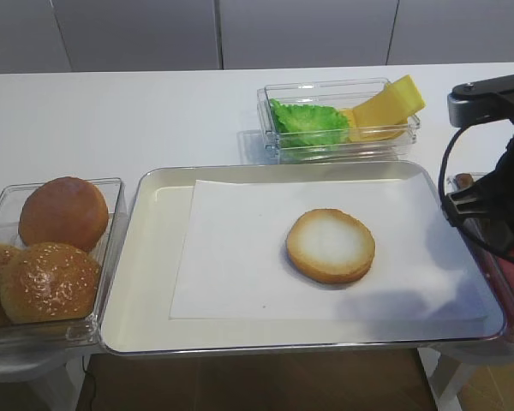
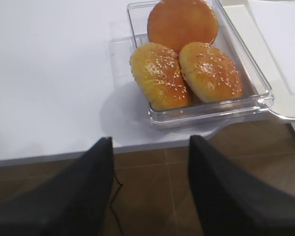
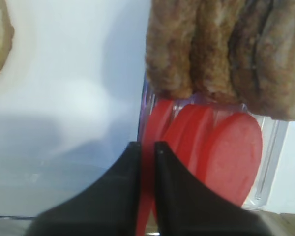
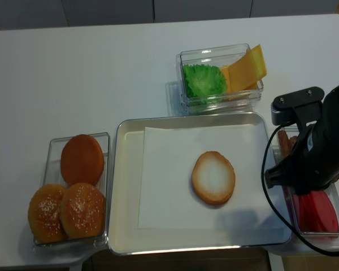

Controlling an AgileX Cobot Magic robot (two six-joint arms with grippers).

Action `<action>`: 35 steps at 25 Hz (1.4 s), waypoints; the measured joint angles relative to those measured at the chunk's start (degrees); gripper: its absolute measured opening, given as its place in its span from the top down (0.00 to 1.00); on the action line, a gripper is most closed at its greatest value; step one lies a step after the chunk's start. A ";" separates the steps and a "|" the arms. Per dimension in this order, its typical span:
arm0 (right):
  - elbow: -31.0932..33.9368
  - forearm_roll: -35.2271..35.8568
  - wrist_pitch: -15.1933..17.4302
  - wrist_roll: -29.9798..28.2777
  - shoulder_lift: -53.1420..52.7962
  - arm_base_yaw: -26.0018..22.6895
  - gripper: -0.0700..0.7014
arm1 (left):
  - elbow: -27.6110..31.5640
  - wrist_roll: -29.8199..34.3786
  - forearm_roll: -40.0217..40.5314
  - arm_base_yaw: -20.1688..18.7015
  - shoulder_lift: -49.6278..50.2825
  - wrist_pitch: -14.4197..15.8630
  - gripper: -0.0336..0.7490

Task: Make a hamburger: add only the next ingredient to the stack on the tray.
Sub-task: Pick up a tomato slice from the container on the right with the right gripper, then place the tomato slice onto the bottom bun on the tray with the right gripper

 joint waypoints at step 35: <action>-20.25 7.81 9.64 -5.27 -4.70 4.25 0.86 | 0.00 0.00 0.00 0.00 0.00 0.00 0.48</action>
